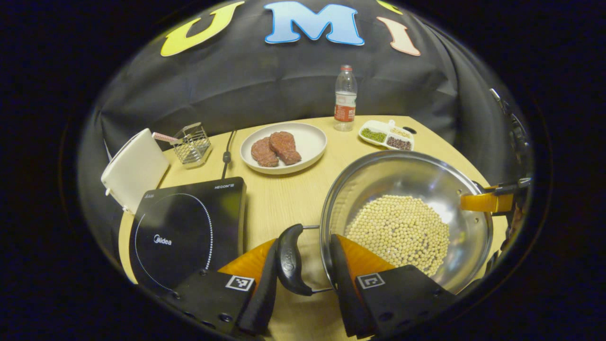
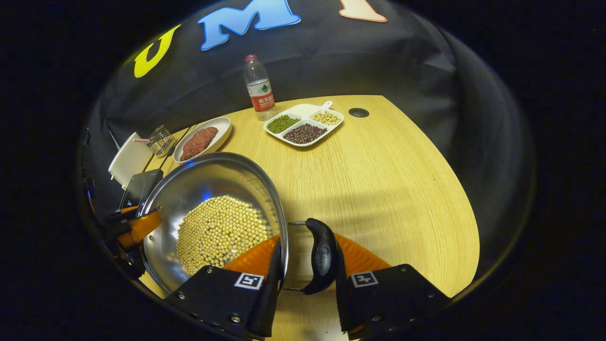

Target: First push the handle of the pot to place it horizontally, then grasp the pot with both hands and set it on the induction cooktop.

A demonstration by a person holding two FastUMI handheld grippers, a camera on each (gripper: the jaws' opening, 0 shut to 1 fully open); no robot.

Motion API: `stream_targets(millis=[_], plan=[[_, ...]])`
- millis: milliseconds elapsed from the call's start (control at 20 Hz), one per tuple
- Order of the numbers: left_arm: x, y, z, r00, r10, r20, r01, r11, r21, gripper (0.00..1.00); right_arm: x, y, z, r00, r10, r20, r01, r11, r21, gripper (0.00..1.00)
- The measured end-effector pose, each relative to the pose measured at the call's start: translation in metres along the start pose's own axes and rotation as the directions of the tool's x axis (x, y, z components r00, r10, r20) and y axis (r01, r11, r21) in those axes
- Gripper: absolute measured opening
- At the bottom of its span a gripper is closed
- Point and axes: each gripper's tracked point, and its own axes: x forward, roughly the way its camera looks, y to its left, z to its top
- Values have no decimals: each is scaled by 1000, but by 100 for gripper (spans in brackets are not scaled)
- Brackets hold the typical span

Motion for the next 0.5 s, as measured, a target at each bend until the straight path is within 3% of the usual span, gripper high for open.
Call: stream_targets(millis=[150, 250, 500], plan=[[-13, 3, 14, 1000, -11, 12, 10, 1000, 4, 68, -18, 5, 8, 1000, -10, 9, 10, 1000, 8, 52], [-23, 7, 22, 1000, -20, 14, 20, 1000, -3, 60, -30, 12, 14, 1000, -18, 9, 18, 1000, 9, 52], [-48, 32, 28, 999, -36, -2, 36, 999, -11, 64, -54, 39, 15, 1000, -25, -6, 25, 1000, 17, 52]])
